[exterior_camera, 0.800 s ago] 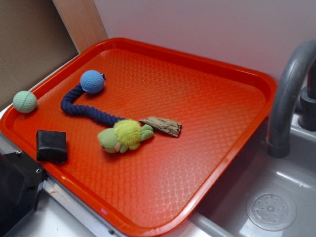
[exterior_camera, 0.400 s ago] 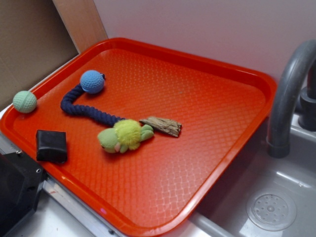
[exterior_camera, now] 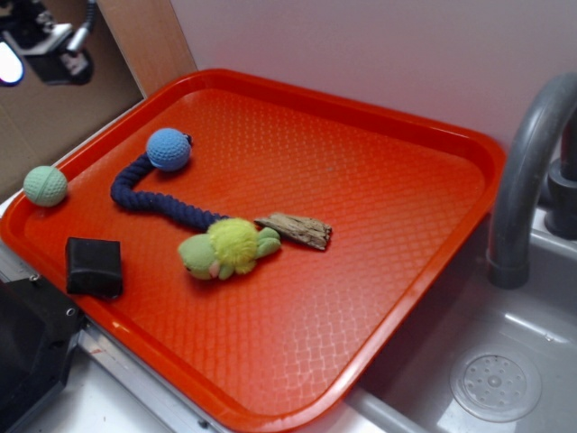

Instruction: Grab the blue ball.

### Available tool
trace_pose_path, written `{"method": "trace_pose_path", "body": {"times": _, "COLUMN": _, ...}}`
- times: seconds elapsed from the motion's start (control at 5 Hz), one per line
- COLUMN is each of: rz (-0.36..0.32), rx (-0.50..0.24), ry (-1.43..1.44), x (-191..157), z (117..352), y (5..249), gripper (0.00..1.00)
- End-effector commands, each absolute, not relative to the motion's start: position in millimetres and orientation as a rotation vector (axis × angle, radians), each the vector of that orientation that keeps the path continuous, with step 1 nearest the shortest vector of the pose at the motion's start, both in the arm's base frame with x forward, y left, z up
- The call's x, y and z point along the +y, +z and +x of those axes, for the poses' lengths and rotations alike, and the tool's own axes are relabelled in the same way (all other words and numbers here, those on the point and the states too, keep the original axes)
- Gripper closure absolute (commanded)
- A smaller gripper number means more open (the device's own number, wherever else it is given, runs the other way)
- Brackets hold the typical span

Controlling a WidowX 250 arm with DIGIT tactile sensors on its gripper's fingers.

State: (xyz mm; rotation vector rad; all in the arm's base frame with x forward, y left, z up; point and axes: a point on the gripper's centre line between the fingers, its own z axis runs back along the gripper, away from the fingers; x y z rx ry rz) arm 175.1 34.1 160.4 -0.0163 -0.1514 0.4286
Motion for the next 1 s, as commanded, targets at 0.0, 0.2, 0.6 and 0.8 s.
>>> {"method": "trace_pose_path", "body": {"times": 0.0, "rz": 0.057, "rx": -0.168, "ry": 0.598, "x": 77, "z": 204, "y": 94, "gripper": 0.0}}
{"method": "trace_pose_path", "body": {"times": 0.2, "rz": -0.011, "rx": -0.222, "ry": 0.507, "x": 84, "z": 218, "y": 73, "gripper": 0.0}}
{"method": "trace_pose_path", "body": {"times": 0.6, "rz": -0.069, "rx": -0.289, "ry": 0.3, "x": 89, "z": 224, "y": 56, "gripper": 0.0}}
{"method": "trace_pose_path", "body": {"times": 0.8, "rz": -0.036, "rx": -0.311, "ry": 0.136, "x": 91, "z": 227, "y": 54, "gripper": 0.0}}
